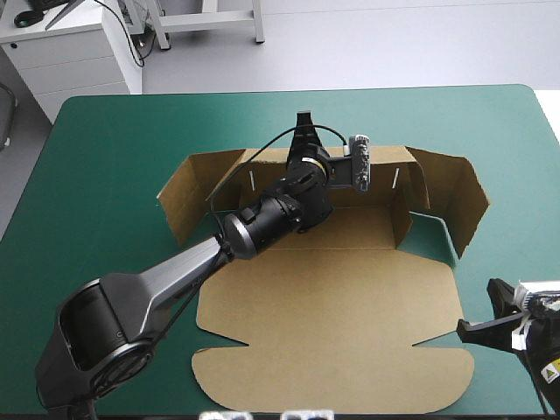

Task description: Fold the box

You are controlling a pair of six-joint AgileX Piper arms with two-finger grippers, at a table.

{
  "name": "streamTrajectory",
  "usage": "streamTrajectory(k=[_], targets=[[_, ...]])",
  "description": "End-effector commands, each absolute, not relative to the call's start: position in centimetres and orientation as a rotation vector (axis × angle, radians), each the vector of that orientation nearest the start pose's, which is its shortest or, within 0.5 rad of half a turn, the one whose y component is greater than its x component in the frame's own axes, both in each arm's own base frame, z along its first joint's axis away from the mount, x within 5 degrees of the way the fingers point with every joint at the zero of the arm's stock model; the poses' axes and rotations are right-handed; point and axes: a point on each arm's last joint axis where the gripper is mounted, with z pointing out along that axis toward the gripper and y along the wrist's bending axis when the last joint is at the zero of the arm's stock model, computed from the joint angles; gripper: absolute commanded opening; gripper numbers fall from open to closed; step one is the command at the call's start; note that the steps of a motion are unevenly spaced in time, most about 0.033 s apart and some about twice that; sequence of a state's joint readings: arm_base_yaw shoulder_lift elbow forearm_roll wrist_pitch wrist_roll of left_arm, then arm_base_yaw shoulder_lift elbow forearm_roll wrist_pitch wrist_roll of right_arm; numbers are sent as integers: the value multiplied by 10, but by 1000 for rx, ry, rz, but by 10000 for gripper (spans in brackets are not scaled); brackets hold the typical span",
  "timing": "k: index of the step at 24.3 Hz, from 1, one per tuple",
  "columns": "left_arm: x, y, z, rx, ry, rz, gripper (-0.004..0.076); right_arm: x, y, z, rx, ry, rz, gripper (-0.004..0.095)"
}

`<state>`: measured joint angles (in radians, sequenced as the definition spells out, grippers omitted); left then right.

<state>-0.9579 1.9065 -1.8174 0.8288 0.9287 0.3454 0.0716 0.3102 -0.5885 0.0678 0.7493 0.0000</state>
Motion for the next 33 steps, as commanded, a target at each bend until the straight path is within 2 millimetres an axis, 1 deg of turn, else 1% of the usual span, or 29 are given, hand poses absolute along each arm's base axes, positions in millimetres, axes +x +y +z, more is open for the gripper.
streamTrajectory(k=[1,2,5,8,10,12,13,15,16,17,18,22,25,26,28,33], targets=[[280,-322,376,1489,1454,736,-8,64,7,345,-3,1892,140,-19],[277,-326,370,1485,1432,754,-8,72,8,352,26,1899,160,-19],[276,-327,365,1473,1429,763,-8,86,9,365,62,1889,185,-19],[276,-327,359,1473,1446,757,-8,107,10,382,100,1871,203,-19],[276,-327,359,1474,1445,757,-8,131,11,405,104,1861,204,-19],[276,-327,359,1475,1441,753,-8,160,13,427,102,1875,202,-19],[276,-327,359,1475,1441,753,-8,179,15,437,98,1881,198,-19],[276,-327,359,1475,1441,753,-8,214,17,449,95,1918,192,-19],[276,-327,359,1475,1441,753,-8,228,18,454,83,1933,183,-19],[276,-327,359,1475,1441,753,-8,251,20,454,66,1987,173,-19],[276,-328,359,1475,1438,750,-8,269,22,450,40,2030,162,-19],[276,-328,359,1476,1432,745,-8,303,22,439,23,2104,189,-19],[276,-329,359,1476,1426,740,-8,326,13,426,22,2168,287,-19],[276,-329,360,1476,1423,737,-8,332,7,419,15,2188,341,-19],[276,-329,360,1476,1421,739,-8,338,-1,413,22,2202,395,-19],[276,-329,361,1476,1404,753,-8,344,-15,398,-15,2269,442,-19]])
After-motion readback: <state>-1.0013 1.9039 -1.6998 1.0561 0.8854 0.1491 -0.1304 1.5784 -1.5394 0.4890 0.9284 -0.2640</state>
